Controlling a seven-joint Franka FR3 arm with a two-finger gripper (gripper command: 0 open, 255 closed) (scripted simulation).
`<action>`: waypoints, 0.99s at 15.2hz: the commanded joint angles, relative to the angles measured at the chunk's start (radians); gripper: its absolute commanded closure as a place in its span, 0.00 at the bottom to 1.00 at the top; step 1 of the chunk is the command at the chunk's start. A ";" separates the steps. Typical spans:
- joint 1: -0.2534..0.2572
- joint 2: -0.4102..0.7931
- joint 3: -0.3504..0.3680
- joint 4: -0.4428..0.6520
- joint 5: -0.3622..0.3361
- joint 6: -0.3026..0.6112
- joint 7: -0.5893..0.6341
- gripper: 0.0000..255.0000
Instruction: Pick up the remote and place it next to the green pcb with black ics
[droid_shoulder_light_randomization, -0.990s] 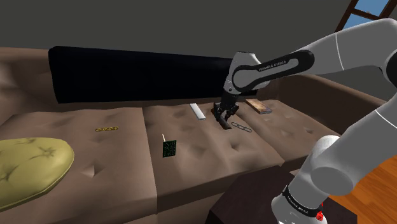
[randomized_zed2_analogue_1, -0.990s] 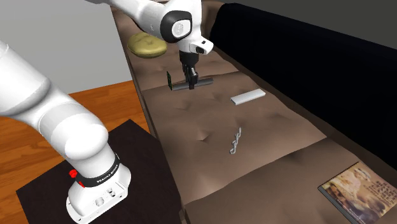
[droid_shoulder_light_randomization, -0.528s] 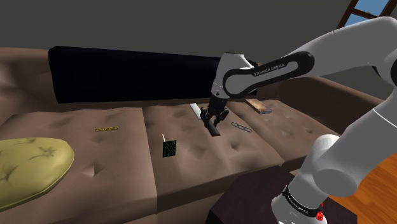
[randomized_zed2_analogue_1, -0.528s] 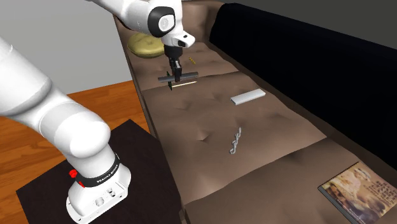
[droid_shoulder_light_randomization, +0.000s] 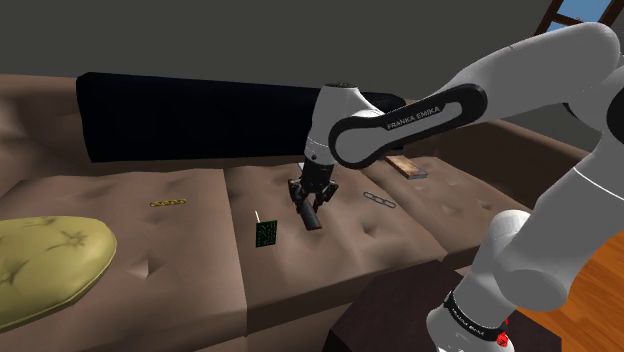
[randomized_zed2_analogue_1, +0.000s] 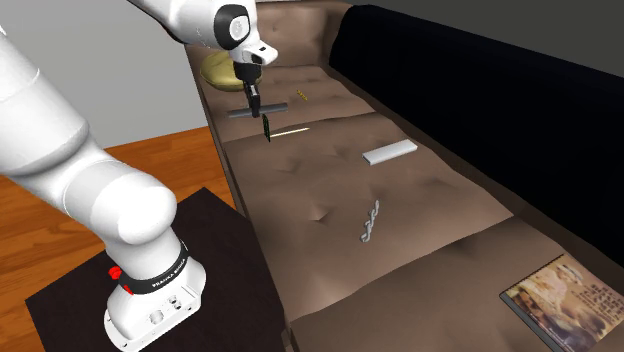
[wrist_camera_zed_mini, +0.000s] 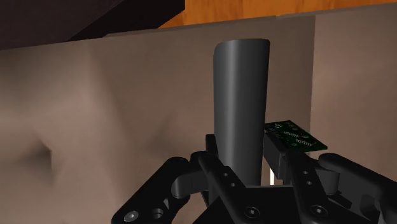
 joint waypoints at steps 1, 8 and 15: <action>0.020 0.030 0.031 0.034 -0.003 -0.002 0.055 1.00; 0.062 0.119 0.090 0.105 -0.023 0.020 0.169 1.00; 0.063 0.174 0.092 0.064 -0.034 0.115 0.175 1.00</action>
